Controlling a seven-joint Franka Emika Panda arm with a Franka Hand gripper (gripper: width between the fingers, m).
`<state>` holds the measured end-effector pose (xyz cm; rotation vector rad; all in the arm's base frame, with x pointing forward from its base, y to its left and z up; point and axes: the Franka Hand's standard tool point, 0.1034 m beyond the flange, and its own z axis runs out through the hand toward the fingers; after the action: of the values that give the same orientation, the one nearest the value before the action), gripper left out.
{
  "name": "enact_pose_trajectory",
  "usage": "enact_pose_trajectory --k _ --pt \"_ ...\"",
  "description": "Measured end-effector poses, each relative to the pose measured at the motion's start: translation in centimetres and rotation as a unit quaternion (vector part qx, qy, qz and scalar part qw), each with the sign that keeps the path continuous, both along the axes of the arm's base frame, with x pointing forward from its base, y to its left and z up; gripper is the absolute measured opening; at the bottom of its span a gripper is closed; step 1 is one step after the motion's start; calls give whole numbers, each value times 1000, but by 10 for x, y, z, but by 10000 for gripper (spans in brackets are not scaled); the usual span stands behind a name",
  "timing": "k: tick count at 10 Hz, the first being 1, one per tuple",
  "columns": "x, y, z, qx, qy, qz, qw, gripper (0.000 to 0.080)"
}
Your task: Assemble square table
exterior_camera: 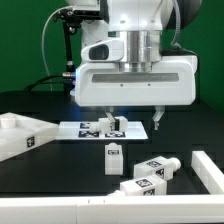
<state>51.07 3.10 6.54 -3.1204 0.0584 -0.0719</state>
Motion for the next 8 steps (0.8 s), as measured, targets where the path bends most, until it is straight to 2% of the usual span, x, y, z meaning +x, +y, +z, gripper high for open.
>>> enact_pose_trajectory --k 1,2,4,5,6,7,8 --pt "7 -22 -9 6 25 2 1000 608" --pt "18 -41 -18 6 35 -9 999 639" --pt "31 -56 -28 3 33 -17 999 647" --pt "31 -56 -36 2 37 -18 999 648" --pt "33 -50 -38 1 29 -16 999 648" --pt "19 -37 -46 1 29 -16 999 648" --pt "16 -34 -47 1 33 -13 999 648"
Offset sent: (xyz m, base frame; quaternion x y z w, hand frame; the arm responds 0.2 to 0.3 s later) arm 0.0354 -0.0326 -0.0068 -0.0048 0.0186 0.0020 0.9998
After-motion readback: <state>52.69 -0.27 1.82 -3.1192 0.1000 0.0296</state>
